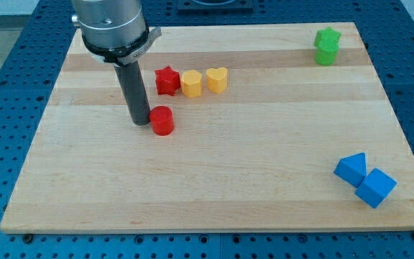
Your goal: Push red circle to the center
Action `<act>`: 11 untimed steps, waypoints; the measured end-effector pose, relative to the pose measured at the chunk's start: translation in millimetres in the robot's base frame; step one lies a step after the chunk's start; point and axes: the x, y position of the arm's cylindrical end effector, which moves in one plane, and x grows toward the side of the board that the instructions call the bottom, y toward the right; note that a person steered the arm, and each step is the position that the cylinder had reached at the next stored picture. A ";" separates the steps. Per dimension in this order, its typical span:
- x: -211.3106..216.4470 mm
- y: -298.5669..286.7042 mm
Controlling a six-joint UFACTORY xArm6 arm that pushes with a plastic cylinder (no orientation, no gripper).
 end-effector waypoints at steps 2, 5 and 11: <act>6.8 28.2; 35.4 -3.8; 53.6 16.6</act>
